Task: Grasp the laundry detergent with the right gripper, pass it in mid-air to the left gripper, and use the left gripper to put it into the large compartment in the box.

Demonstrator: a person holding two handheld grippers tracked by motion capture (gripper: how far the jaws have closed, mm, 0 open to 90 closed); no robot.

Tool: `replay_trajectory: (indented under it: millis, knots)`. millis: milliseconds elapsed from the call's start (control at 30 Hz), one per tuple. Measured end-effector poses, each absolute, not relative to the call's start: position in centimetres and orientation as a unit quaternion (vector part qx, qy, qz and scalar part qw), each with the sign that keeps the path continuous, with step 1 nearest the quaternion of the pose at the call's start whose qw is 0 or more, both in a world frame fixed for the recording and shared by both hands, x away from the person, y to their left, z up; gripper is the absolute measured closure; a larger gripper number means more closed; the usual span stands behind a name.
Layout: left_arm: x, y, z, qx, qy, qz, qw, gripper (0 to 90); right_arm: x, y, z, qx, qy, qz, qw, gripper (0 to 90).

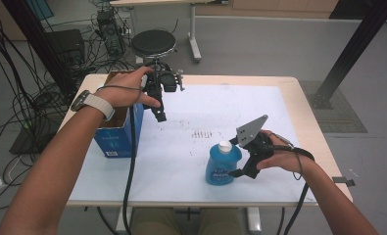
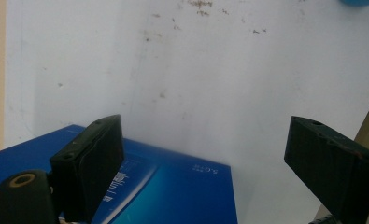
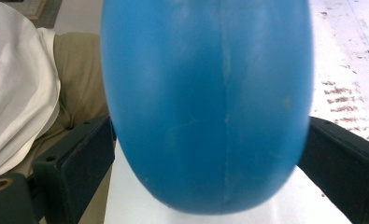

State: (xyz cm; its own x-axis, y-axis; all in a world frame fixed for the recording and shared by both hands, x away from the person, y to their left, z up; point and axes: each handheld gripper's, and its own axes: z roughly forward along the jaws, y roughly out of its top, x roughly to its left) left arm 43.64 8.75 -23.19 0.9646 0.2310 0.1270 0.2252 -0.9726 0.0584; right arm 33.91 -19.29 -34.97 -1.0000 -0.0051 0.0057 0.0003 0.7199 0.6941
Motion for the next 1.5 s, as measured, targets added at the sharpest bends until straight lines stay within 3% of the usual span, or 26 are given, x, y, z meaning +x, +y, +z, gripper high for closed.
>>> replay_trajectory:
  millis: [1500]
  knots:
    - [43.7,8.5,-23.6,0.991,0.113,0.063,0.019,12.6,34.0,-19.6,-38.4,-0.014,-0.891,-0.454,0.019,12.9]
